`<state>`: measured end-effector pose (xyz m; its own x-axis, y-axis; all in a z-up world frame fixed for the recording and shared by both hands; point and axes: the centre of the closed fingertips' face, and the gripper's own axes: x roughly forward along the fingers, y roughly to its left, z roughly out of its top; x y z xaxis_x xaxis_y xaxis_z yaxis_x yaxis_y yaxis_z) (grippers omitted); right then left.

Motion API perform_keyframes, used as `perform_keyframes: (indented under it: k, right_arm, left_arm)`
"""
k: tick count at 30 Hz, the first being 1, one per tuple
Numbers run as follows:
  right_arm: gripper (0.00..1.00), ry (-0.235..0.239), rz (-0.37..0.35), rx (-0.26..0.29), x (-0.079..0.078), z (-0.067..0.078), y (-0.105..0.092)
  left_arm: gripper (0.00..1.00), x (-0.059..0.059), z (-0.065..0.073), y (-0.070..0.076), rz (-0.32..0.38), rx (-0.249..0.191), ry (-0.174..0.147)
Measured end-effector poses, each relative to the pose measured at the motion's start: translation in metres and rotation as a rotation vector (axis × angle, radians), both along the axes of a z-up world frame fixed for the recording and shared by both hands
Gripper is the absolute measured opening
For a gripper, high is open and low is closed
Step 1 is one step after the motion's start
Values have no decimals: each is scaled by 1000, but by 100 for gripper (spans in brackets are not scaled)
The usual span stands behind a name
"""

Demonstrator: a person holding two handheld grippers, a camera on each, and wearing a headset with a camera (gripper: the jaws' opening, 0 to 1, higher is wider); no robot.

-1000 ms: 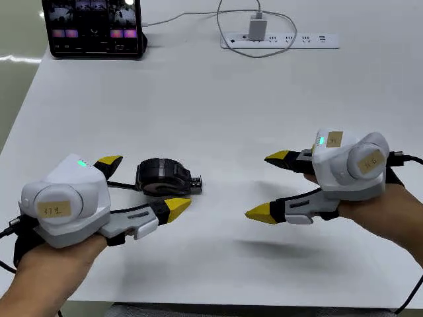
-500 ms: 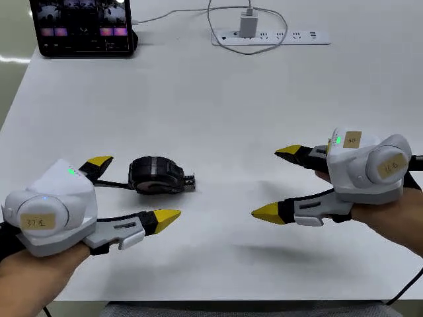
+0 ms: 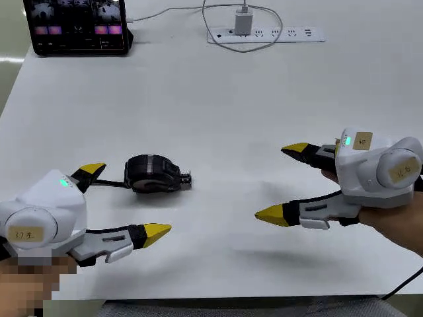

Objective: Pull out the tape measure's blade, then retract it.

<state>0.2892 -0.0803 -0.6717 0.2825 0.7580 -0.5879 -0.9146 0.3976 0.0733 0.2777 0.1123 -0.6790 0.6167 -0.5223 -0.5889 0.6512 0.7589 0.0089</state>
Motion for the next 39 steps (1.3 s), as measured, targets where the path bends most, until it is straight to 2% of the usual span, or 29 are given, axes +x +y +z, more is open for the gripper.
perform_keyframes:
  k: [18, 30, 33, 39]
  right_arm:
    - [78, -12, -55, 5, -11, -1, -20]
    - [80, -7, -90, 23, -21, -4, -30]
    - [80, -6, -93, 22, -25, -4, -31]
    - [82, -4, -87, 9, -33, -4, -37]
  left_arm:
    - [98, -8, 8, 1, -55, -22, -22]
    - [99, -16, 8, 8, -75, -21, -11]
    - [99, -17, 7, 11, -76, -11, -10]
    - [99, -18, 11, 11, -82, -17, -16]
